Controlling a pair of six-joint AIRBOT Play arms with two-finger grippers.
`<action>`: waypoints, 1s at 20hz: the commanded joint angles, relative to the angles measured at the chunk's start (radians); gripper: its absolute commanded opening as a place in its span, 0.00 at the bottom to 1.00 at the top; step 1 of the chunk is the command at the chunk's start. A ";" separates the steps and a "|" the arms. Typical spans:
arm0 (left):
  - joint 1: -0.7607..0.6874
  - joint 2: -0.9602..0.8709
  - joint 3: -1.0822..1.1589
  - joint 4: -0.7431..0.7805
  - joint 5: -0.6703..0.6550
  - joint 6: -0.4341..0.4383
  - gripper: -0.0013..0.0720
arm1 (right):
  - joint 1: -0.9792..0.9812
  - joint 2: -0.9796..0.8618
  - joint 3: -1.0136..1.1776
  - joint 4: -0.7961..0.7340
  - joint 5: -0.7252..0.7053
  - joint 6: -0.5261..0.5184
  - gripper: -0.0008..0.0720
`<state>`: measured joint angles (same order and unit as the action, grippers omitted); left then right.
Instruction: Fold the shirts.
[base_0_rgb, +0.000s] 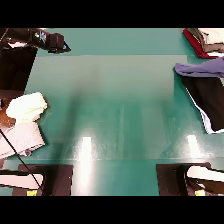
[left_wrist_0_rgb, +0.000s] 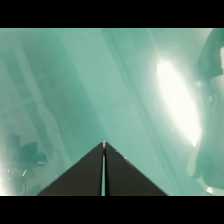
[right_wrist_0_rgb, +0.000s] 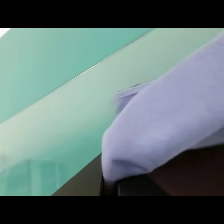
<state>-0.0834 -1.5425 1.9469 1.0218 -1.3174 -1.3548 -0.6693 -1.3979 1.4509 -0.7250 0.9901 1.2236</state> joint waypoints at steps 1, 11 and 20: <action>-0.015 0.001 0.000 0.004 0.013 0.001 0.05 | -0.059 0.043 0.002 -0.001 -0.017 -0.005 0.03; -0.014 0.001 0.000 0.012 0.014 0.002 0.05 | -0.066 0.239 0.000 -0.328 0.142 0.073 0.03; -0.014 0.001 0.000 0.012 -0.022 0.028 0.05 | -0.066 0.248 0.000 -0.825 0.444 0.190 0.59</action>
<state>-0.0982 -1.5425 1.9469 1.0336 -1.3235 -1.3361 -0.7349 -1.1526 1.4513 -1.3861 1.3418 1.3827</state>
